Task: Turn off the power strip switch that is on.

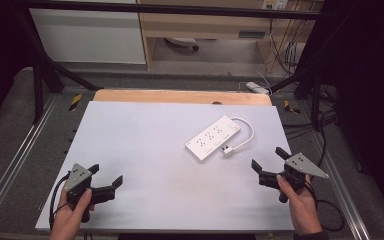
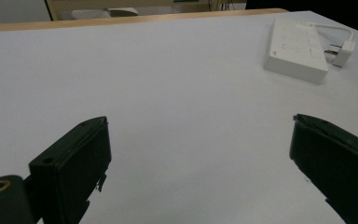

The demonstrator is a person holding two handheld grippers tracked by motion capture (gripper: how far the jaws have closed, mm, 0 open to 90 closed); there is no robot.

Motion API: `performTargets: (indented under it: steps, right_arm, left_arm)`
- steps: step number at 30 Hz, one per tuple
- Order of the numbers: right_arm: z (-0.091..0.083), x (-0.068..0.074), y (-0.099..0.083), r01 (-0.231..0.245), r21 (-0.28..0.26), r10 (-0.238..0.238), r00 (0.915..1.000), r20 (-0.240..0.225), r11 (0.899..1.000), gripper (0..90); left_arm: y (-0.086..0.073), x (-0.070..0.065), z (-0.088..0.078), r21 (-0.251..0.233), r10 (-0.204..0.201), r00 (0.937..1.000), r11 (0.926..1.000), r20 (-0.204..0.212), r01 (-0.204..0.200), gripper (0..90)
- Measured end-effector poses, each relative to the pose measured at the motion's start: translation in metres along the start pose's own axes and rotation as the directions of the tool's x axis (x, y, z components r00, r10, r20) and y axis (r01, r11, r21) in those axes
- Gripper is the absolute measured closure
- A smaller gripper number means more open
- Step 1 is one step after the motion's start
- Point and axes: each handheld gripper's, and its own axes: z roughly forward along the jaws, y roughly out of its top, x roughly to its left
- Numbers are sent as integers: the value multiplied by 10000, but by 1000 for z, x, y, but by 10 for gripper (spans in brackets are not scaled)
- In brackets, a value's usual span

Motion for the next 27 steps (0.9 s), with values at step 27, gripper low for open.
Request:
performTargets:
  steps: [27]
  right_arm:
    - [34, 30, -46, 376, 2095, -111, 9919, -1262, 9771, 28]
  left_arm:
    - [1, -3, 1, -18, 15, 9998, 10000, 223, -15, 54]
